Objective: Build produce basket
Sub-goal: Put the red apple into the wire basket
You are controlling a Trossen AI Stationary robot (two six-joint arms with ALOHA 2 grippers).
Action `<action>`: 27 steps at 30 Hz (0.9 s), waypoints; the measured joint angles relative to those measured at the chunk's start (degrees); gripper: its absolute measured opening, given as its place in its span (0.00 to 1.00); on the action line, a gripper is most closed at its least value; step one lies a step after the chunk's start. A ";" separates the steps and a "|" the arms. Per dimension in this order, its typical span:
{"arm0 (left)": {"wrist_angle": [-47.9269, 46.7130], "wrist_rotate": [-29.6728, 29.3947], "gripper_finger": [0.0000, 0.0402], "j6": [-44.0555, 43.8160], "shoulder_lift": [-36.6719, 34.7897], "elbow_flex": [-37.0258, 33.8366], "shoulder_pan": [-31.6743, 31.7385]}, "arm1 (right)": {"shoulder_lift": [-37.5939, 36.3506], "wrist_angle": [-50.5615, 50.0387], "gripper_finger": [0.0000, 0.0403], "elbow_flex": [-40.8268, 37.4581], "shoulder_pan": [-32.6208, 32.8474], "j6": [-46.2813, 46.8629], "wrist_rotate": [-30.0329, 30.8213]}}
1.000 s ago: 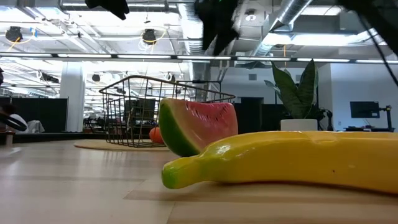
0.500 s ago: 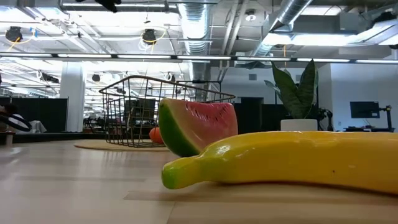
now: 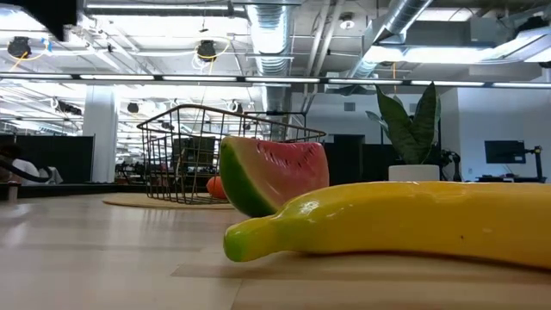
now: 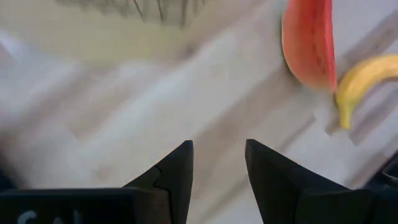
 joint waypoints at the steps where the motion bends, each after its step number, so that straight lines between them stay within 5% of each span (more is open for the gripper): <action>1: 0.77 1.35 0.33 -2.78 1.41 0.00 -1.26 | 0.26 0.02 0.75 0.00 0.00 -0.50 -0.06; 6: 7.75 3.57 0.33 -8.46 8.17 0.00 -5.58 | 1.18 0.02 0.75 0.02 -0.04 -2.45 -1.00; 11: 19.71 3.83 0.33 5.90 13.44 0.00 -6.59 | 1.70 0.00 0.75 -0.04 -0.04 -4.52 -2.14; 17: 28.19 11.16 0.33 21.47 14.95 0.05 -6.55 | 1.80 0.00 0.75 -0.04 -0.04 -4.66 -4.27; 23: 29.66 17.74 0.33 25.23 14.93 0.11 -6.57 | 1.80 0.00 0.75 -0.04 -0.04 -4.83 -4.41; 27: 31.83 17.02 0.33 27.28 14.93 0.11 -6.57 | 1.80 0.00 0.75 -0.04 -0.04 -4.83 -4.41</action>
